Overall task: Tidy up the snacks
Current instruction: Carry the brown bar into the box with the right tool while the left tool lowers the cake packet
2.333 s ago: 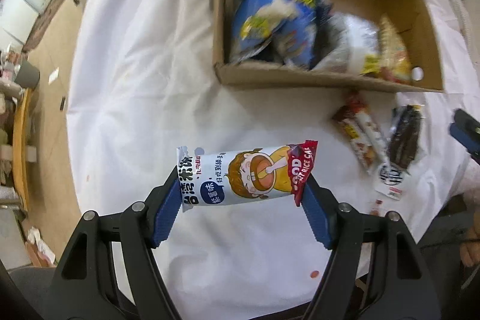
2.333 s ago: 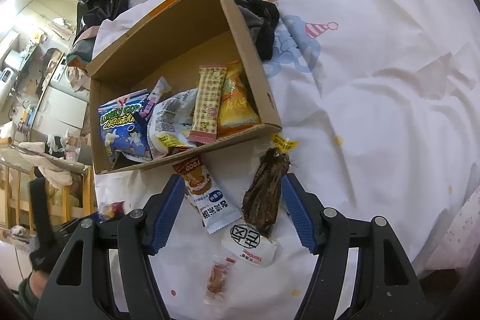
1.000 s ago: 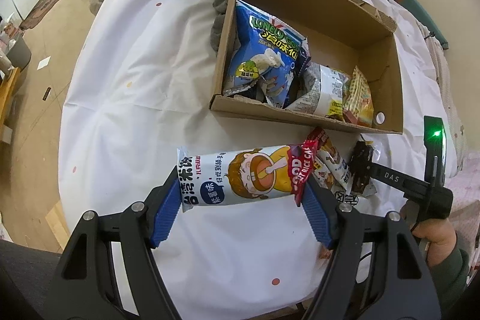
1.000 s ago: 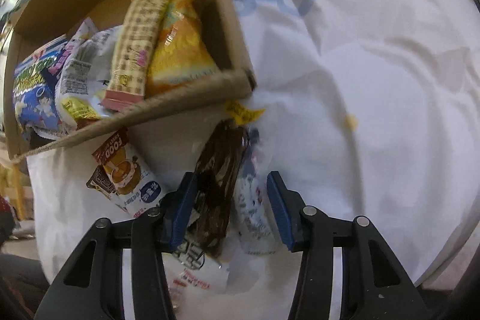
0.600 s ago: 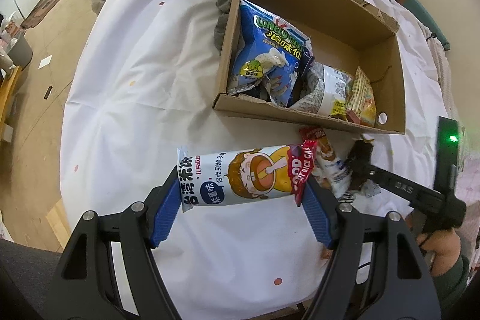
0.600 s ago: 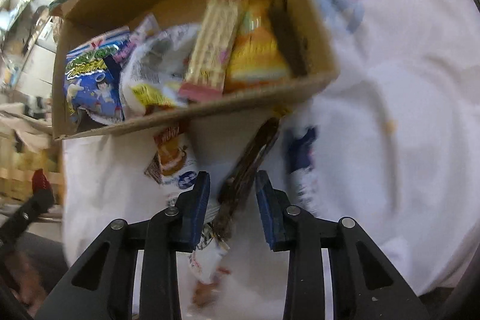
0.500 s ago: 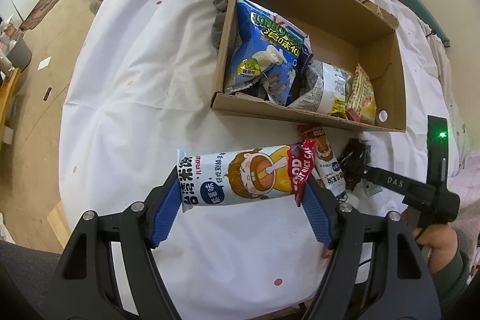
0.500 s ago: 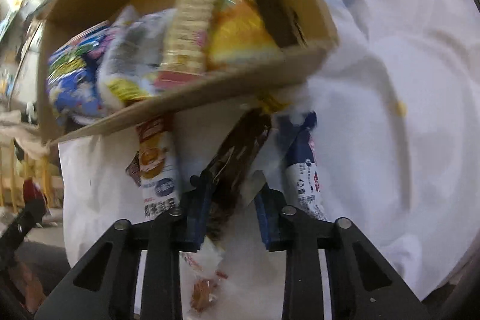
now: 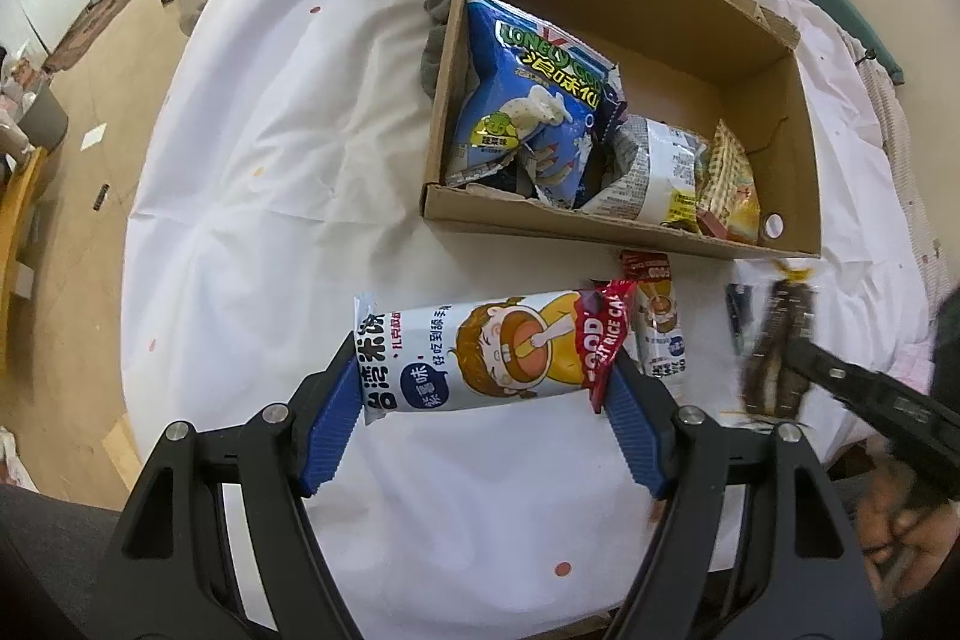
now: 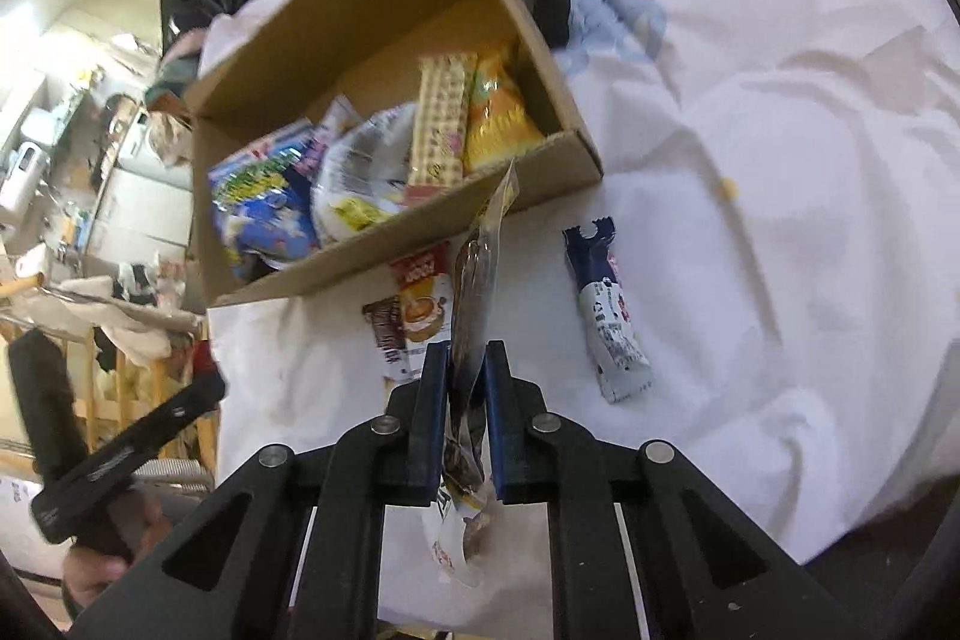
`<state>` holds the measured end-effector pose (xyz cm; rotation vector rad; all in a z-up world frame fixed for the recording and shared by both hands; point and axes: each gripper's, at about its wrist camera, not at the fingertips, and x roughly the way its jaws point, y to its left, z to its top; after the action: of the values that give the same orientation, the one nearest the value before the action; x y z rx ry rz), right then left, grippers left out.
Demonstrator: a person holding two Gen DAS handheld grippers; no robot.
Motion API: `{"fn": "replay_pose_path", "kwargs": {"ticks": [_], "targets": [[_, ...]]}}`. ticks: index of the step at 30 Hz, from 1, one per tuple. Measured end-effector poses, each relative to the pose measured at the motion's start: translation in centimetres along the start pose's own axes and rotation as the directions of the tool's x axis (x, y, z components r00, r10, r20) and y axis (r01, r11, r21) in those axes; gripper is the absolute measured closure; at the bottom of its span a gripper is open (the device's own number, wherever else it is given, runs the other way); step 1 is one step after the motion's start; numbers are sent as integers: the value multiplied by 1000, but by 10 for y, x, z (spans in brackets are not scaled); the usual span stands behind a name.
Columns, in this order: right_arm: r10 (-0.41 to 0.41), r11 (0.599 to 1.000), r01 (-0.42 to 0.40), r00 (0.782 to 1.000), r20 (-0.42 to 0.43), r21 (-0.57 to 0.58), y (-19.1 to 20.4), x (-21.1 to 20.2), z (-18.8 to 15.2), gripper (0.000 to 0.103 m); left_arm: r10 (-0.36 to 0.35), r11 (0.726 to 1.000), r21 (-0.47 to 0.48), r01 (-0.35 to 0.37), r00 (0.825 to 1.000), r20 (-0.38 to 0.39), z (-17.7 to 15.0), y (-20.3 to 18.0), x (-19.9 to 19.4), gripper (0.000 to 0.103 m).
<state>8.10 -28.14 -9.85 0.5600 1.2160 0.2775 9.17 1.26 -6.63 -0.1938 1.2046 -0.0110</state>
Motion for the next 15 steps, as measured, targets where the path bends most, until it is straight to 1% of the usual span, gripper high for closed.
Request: {"fn": "replay_pose_path", "kwargs": {"ticks": [1, 2, 4, 8, 9, 11, 12, 15], "targets": [[-1, 1000, 1, 1000, 20, 1, 1, -9, -2, 91, 6, 1000, 1, -6, 1000, 4, 0, 0, 0, 32], [15, 1000, -16, 999, 36, 9, 0, -18, -4, 91, 15, 1000, 0, -15, 1000, 13, -1, 2, -1, 32], [31, 999, -32, 998, 46, 10, 1, -20, -8, 91, 29, 1000, -7, -29, 999, 30, -1, 5, -4, 32], [80, 997, -80, 994, 76, -14, 12, -41, -15, 91, 44, 999, -15, -43, 996, 72, -1, 10, -14, 32], [100, 995, -99, 991, 87, -18, 9, -53, -16, 91, 46, 999, -14, -46, 996, 82, -1, 10, -16, 32], [124, 992, -121, 986, 113, -33, 14, -64, -15, 91, 53, 999, -13, -52, 993, 106, 0, 10, -24, 32], [148, 989, -143, 980, 131, -42, 18, -70, -14, 91, 50, 999, -13, -49, 992, 119, 0, 10, -28, 32], [188, 982, -179, 968, 169, -65, 23, -86, -9, 91, 35, 999, -11, -33, 989, 147, 6, 7, -41, 32]]}}
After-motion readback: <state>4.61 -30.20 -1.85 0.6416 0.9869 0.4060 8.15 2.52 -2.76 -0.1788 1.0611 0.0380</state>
